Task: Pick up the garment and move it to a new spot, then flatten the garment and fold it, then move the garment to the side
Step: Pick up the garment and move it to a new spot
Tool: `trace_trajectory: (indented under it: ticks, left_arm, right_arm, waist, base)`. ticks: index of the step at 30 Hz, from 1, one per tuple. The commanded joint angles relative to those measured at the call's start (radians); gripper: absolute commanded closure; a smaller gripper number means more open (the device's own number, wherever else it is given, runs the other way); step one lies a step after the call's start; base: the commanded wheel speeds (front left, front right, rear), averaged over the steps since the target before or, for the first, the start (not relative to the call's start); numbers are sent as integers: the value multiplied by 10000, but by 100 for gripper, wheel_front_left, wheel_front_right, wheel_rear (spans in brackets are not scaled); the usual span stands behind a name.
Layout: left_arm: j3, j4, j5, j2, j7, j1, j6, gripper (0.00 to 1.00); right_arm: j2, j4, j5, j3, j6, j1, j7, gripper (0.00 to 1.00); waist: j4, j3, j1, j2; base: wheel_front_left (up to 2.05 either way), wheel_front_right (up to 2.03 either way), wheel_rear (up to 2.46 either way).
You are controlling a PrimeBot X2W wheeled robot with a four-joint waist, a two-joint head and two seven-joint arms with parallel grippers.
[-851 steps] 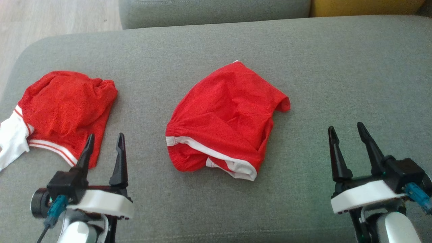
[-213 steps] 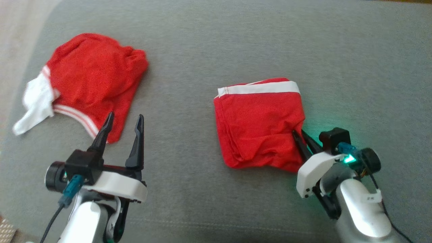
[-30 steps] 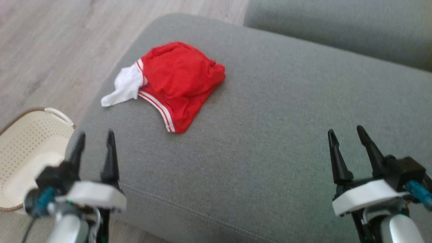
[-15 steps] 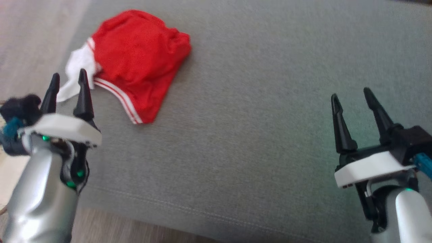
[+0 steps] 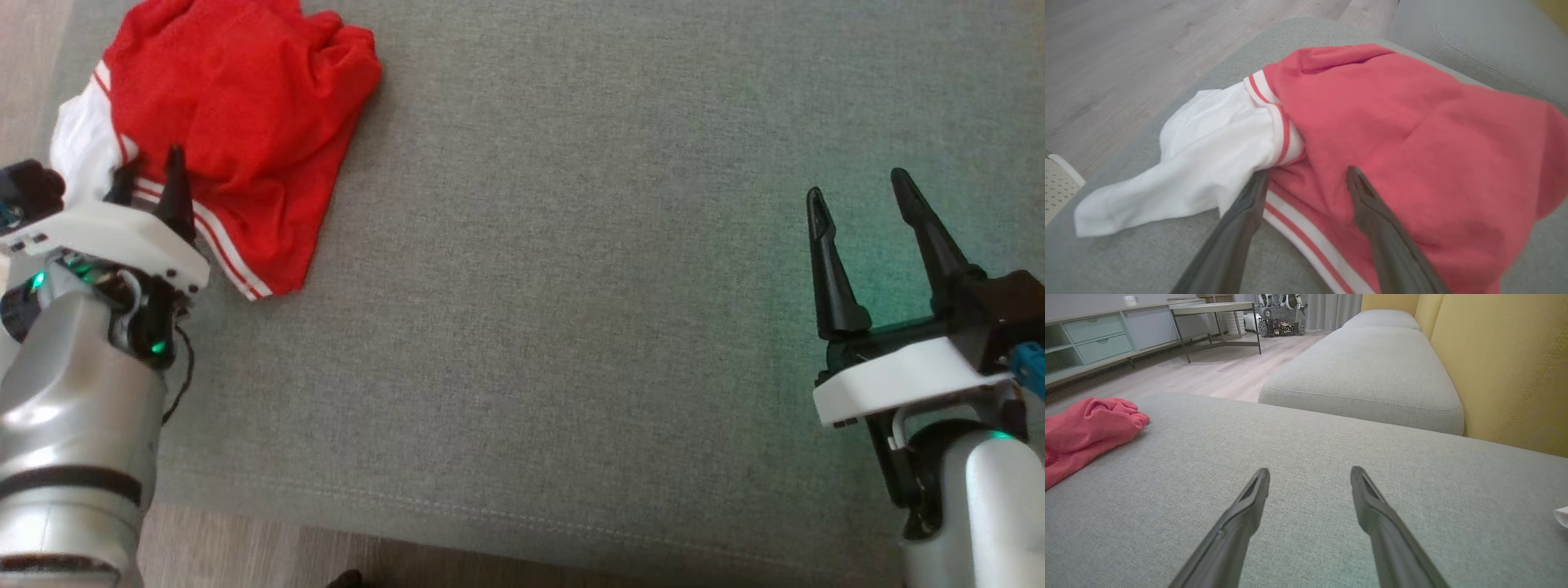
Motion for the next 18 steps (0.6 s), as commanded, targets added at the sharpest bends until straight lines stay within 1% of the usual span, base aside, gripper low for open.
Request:
trace_trajectory:
  ticks: [1, 3, 4, 5, 6, 9, 12, 13, 14, 16, 18]
  left_arm:
    - [227, -76, -40, 498, -48, -360, -38, 0]
    - [120, 293, -94, 491, -46, -580, -90, 0]
    - [37, 429, -110, 478, -25, -675, -109, 24]
    - [-42, 532, -137, 465, -26, -750, -124, 93]
    - [-163, 637, -117, 473, -3, -809, -133, 100]
    - [-534, 668, -41, 569, -262, -938, -142, 100]
    - [-936, 592, 136, 790, -594, -991, -144, 100]
    - [-1041, 564, 219, 889, -695, -1014, -144, 100]
    - [-1215, 489, 469, 1128, -859, -1072, -145, 100]
    - [-1269, 280, 700, 1318, -950, -1109, -138, 100]
    - [-1259, -299, 1036, 1537, -976, -1089, -11, 100]
  right_arm:
    - [-35, -443, -48, 251, -7, -153, 30, 0]
    - [-35, -490, -41, 207, -7, -123, 53, 0]
    - [-35, -507, -34, 183, -7, -114, 60, 0]
    - [-35, -513, -23, 167, -7, -106, 61, 0]
    - [-35, -513, -10, 154, -7, -98, 63, 0]
    - [-35, -498, 41, 113, -7, -93, 59, 0]
    - [-35, -460, 110, 48, -7, -70, 22, 0]
    - [-35, -443, 148, 16, -7, -52, -2, 0]
    - [-35, -396, 194, -39, -7, -9, -56, 0]
    - [-35, -333, 285, -103, -7, 52, -126, 0]
    - [-35, -255, 377, -160, -7, 108, -212, 0]
  waist:
    - [-23, 23, -3, 0]
    - [-28, 34, -3, 0]
    - [-25, 41, -3, 0]
    - [-23, 34, -3, 0]
    - [-20, 20, -3, 0]
    - [-15, -47, -3, 0]
    - [8, -151, -3, 0]
    - [24, -197, -3, 0]
    - [56, -326, -3, 0]
    - [97, -497, -3, 0]
    - [138, -697, -3, 0]
  base:
    - [0, 0, 0]
    - [0, 0, 0]
    - [0, 0, 0]
    - [0, 0, 0]
    - [0, 0, 0]
    - [0, 0, 0]
    - [0, 0, 0]
    - [0, 0, 0]
    - [0, 0, 0]
    - [0, 0, 0]
    - [0, 0, 0]
